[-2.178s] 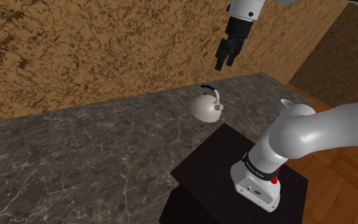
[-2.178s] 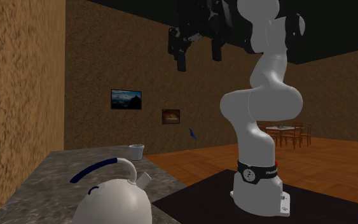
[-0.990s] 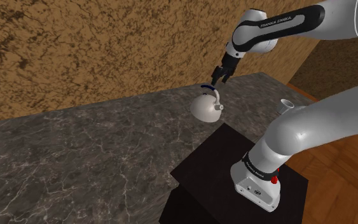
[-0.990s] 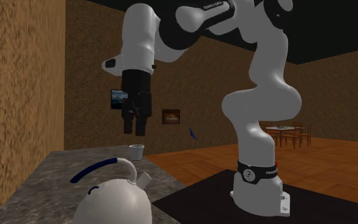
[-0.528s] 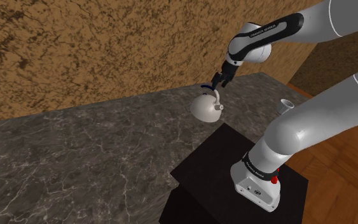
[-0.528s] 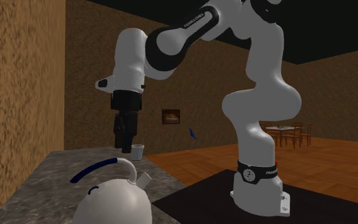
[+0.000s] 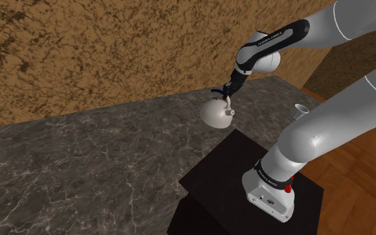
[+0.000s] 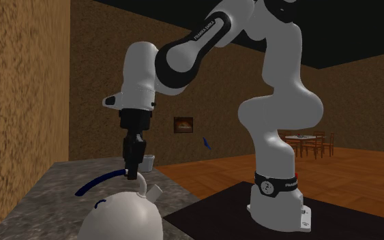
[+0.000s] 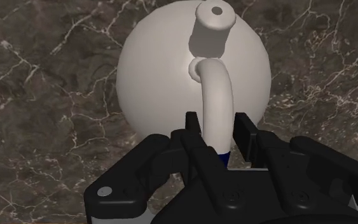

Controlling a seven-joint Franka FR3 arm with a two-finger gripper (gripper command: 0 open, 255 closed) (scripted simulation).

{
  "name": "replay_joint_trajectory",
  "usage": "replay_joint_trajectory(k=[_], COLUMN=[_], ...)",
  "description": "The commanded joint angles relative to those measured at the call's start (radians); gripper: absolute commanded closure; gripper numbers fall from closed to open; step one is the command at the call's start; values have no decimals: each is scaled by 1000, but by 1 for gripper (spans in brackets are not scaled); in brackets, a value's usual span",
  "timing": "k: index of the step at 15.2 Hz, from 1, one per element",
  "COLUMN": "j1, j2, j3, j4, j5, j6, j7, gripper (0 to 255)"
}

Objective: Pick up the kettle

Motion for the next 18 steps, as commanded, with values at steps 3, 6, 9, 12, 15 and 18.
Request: replay_joint_trajectory(k=[3, 6, 9, 12, 15, 18], j1=[0, 0, -2, -8, -13, -18], j2=[1, 1, -8, -43, -74, -102], j3=[-1, 0, 2, 10, 19, 27], j4=[0, 0, 5, 21, 39, 60], j5=[1, 0, -4, -17, -27, -34], j6=[2, 2, -13, -62, -110, -158], j7=[-1, -1, 3, 16, 26, 35], gripper=[255, 255, 255, 255, 255, 255])
